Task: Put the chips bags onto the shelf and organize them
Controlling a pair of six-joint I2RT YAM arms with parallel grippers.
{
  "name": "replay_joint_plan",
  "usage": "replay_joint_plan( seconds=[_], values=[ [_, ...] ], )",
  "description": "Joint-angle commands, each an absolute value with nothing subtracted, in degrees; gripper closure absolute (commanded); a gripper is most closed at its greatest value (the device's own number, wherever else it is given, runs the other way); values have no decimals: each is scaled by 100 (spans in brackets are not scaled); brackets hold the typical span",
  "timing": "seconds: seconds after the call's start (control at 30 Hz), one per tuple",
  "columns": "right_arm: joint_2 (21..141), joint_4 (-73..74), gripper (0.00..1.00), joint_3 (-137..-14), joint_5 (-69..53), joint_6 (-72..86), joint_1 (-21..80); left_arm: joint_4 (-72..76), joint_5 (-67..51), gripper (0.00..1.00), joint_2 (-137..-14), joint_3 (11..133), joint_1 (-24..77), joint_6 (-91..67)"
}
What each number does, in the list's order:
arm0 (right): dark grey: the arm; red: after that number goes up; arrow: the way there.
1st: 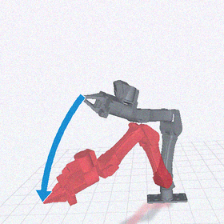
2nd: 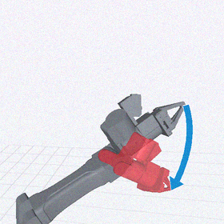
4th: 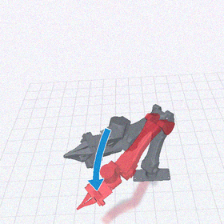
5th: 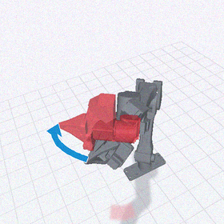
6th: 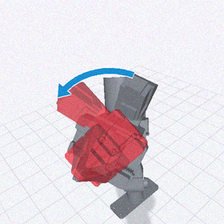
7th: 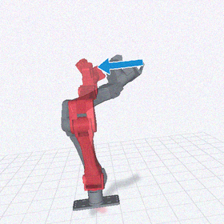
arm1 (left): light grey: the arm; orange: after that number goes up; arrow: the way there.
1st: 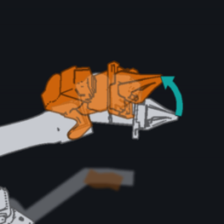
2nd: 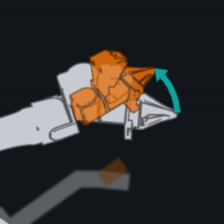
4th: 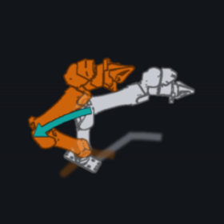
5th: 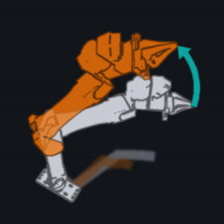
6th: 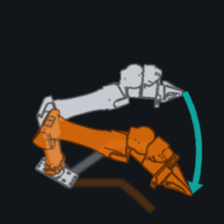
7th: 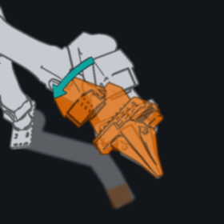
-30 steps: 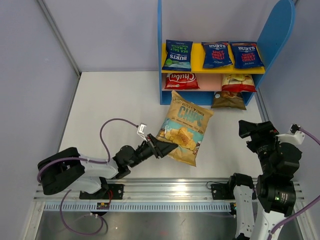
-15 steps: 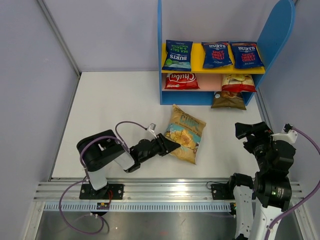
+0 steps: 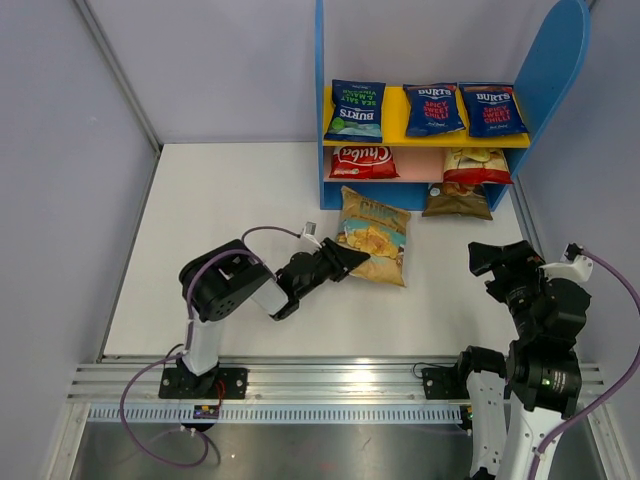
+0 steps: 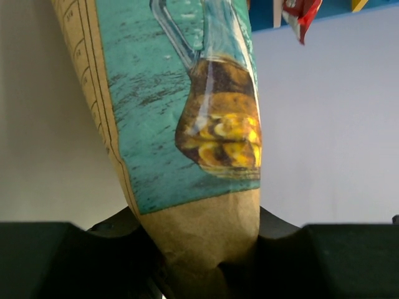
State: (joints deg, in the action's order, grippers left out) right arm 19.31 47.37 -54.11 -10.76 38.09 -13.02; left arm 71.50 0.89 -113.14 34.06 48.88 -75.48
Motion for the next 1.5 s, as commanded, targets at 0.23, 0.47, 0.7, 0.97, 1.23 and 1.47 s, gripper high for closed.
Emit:
replay_joint_plan(
  seconds=[0.23, 0.47, 0.7, 0.97, 1.23, 1.47],
  values=[
    [2144, 4131, 9, -5282, -1327, 3560, -1283, 9545, 176, 86, -11513, 4289, 4527, -7532],
    [2250, 3911, 9, -5107, -1520, 3595, -1283, 9545, 246, 86, -12014, 4719, 4255, -7717],
    [2311, 3595, 9, -4904, -1942, 3840, -1283, 9545, 527, 81, -12347, 5044, 3964, -7708],
    [2373, 3481, 9, -4931, -2170, 3981, -1213, 9536, 624, 69, -13016, 5660, 3788, -7796],
    [2355, 3437, 9, -4896, -2268, 4060, -1046, 9317, 870, 60, -13430, 6091, 3770, -7849],
    [2303, 3252, 9, -4720, -2469, 4271, -888, 8499, 1063, 57, -13465, 6442, 3691, -7822]
  ],
)
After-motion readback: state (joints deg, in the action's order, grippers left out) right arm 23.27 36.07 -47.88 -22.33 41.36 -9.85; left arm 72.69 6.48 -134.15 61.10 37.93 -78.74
